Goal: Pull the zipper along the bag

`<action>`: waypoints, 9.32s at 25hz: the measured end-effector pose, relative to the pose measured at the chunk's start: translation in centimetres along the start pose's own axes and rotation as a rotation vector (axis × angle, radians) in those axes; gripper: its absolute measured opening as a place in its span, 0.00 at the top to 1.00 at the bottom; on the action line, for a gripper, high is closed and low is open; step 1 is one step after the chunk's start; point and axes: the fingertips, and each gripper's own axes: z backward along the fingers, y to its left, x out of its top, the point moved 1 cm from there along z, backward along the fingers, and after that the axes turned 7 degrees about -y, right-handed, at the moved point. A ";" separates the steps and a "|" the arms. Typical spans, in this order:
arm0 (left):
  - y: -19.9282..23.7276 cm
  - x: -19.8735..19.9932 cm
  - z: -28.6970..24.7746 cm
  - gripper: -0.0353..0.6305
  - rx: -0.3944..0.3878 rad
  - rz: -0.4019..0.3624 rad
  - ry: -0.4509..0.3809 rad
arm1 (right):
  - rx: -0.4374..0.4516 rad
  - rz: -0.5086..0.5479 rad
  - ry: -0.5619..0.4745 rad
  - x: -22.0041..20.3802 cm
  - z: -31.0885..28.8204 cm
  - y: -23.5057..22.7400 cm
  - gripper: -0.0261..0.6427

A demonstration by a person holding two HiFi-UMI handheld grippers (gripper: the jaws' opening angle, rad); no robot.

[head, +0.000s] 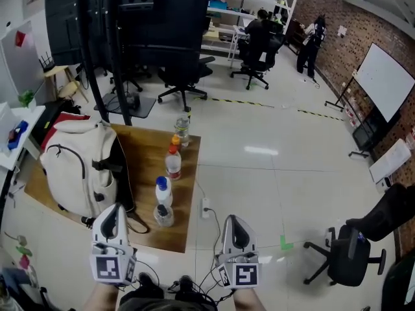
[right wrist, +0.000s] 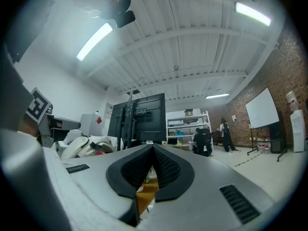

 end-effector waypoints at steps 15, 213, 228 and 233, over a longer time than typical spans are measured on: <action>20.7 -4.9 0.1 0.89 -0.018 0.029 0.007 | 0.037 0.059 -0.058 -0.5 -7.7 21.0 0.94; 60.3 -16.8 -5.8 0.86 -0.153 0.109 0.143 | 0.196 0.013 0.600 -17.0 -32.9 56.5 0.85; 59.0 -19.3 -1.2 0.86 -0.124 0.167 0.146 | 0.210 0.021 0.589 -17.0 -32.7 56.4 0.85; 58.3 -21.0 0.4 0.86 -0.120 0.196 0.163 | 0.216 0.020 0.581 -17.1 -32.7 56.3 0.85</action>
